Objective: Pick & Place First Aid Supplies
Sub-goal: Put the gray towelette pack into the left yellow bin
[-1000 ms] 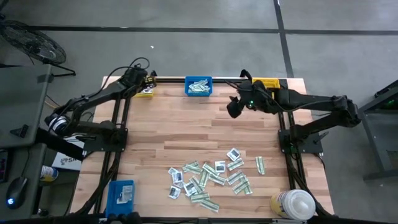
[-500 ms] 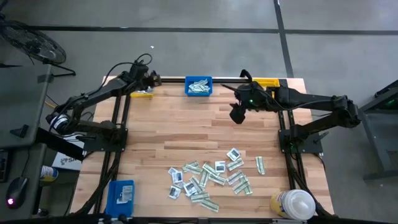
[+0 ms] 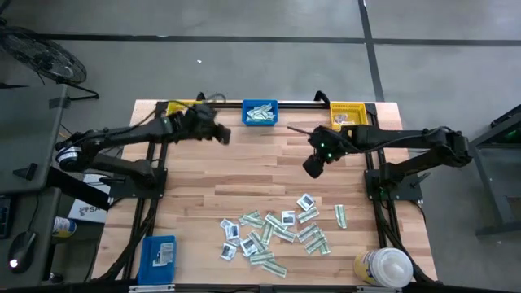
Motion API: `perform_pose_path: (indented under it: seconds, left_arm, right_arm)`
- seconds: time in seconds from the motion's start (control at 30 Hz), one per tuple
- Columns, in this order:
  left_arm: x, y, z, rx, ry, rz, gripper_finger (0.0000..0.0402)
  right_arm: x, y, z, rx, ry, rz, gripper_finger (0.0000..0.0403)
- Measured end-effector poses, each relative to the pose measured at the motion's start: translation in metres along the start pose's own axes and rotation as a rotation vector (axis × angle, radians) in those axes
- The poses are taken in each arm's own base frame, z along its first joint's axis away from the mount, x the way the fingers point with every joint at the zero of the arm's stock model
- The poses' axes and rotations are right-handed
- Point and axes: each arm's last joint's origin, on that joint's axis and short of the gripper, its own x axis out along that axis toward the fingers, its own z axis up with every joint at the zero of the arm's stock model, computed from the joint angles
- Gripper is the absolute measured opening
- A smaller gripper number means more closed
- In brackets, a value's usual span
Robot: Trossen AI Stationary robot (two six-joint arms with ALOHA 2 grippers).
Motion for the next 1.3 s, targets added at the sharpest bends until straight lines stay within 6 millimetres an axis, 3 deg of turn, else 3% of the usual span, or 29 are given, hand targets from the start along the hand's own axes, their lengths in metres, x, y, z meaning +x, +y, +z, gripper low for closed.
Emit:
perform_pose_path:
  seconds: [0.27, 0.43, 0.63, 0.83, 1.1, 1.3]
  left_arm:
    - [-0.004, -0.063, -0.037, 0.153, 0.002, -0.291, 0.0027]
    - [0.009, -0.09, -0.064, 0.253, 0.019, -0.396, 0.0006]
    - [0.043, -0.11, -0.097, 0.319, 0.064, -0.507, 0.0002]
    - [0.081, -0.122, -0.117, 0.311, 0.069, -0.657, 0.0001]
    - [0.125, -0.165, -0.12, 0.443, 0.153, -0.755, 0.0]
    - [0.156, -0.182, -0.126, 0.616, 0.274, -0.648, 0.0]
  right_arm:
    - [0.034, -0.005, -0.041, 0.233, 0.13, -0.017, 0.0206]
    - [0.043, -0.002, -0.06, 0.327, 0.154, -0.028, 0.0206]
    - [0.044, 0.001, -0.068, 0.393, 0.125, -0.083, 0.0206]
    - [0.042, 0.002, -0.081, 0.455, 0.137, -0.165, 0.0206]
    - [0.045, 0.009, -0.103, 0.484, 0.119, -0.185, 0.0206]
    - [0.043, 0.011, -0.116, 0.486, 0.106, -0.216, 0.0206]
